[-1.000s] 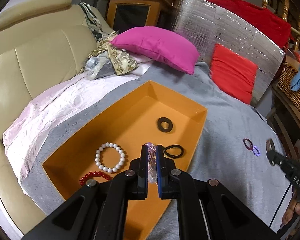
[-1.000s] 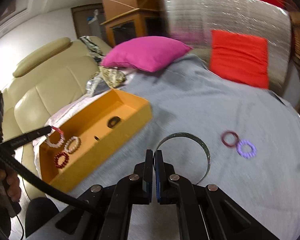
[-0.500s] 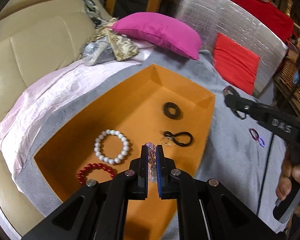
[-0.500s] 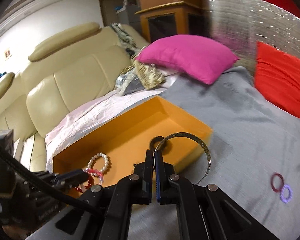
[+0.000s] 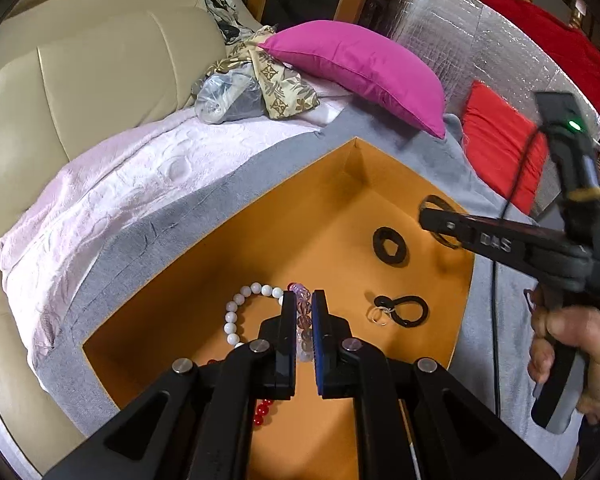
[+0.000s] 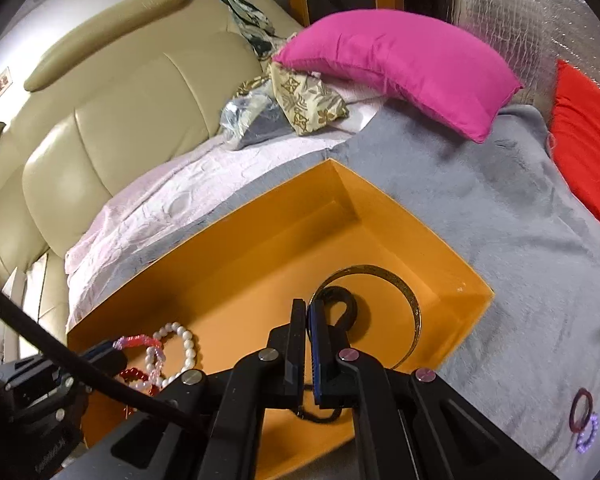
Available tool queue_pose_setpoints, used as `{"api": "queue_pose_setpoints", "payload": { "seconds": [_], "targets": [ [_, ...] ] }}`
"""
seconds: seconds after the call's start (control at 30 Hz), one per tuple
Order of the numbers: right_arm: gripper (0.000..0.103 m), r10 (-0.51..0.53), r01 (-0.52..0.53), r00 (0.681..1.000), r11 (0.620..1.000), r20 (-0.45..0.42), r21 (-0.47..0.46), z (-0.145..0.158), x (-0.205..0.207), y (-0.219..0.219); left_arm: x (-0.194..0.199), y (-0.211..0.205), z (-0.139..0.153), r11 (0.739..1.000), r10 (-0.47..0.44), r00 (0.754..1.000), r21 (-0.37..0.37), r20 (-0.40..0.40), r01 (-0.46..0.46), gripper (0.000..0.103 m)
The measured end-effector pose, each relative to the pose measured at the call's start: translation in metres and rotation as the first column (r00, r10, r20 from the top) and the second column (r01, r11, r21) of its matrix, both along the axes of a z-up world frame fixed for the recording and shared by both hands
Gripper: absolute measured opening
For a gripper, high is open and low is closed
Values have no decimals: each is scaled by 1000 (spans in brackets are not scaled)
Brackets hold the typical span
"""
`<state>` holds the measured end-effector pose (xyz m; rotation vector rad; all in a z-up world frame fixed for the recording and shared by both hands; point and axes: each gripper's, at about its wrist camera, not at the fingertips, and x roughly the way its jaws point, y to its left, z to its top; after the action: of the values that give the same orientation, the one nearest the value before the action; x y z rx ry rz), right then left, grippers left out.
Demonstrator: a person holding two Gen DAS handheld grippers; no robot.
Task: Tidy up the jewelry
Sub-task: 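Lower and open the left tool releasing the pink bracelet while the right tool drops the bangle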
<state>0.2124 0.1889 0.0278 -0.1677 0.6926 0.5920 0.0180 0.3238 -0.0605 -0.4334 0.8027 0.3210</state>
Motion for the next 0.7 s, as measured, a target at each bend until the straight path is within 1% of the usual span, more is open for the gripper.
{"api": "queue_pose_setpoints", "payload": {
  "seconds": [0.13,0.27,0.33,0.47,0.5,0.53,0.57,0.63,0.67,0.7],
  "targets": [
    [2,5,-5,999,1000,-37,-6,-7,15,11,2,3,-5,1000,16,1000,5,-15,-16,7],
    [3,7,-8,998,1000,-65,-12,-14,22,19,3,6,-9,1000,31,999,5,-35,-31,7],
    [6,5,-6,997,1000,-81,-14,-17,24,21,4,7,-11,999,36,998,4,-49,-35,7],
    [8,-13,12,994,1000,-106,-2,-21,26,18,1,10,-11,998,62,996,2,-66,-62,7],
    [13,-17,17,994,1000,-105,0,-20,25,16,0,11,-11,998,65,995,1,-70,-65,8],
    [21,-19,19,994,1000,-105,6,-19,24,14,-1,11,-10,998,69,995,1,-71,-70,8],
    [24,-19,21,994,1000,-106,15,-17,23,11,-2,12,-9,997,76,995,3,-71,-76,10],
    [26,-24,29,994,999,-103,41,-12,20,3,-4,12,-7,996,86,993,2,-75,-86,22],
    [26,-25,32,994,997,-102,66,-8,17,-2,-5,12,-7,996,87,993,1,-79,-87,40],
    [26,-28,36,995,996,-101,80,-6,15,-6,-6,12,-6,996,90,993,4,-79,-90,54]
  ]
}}
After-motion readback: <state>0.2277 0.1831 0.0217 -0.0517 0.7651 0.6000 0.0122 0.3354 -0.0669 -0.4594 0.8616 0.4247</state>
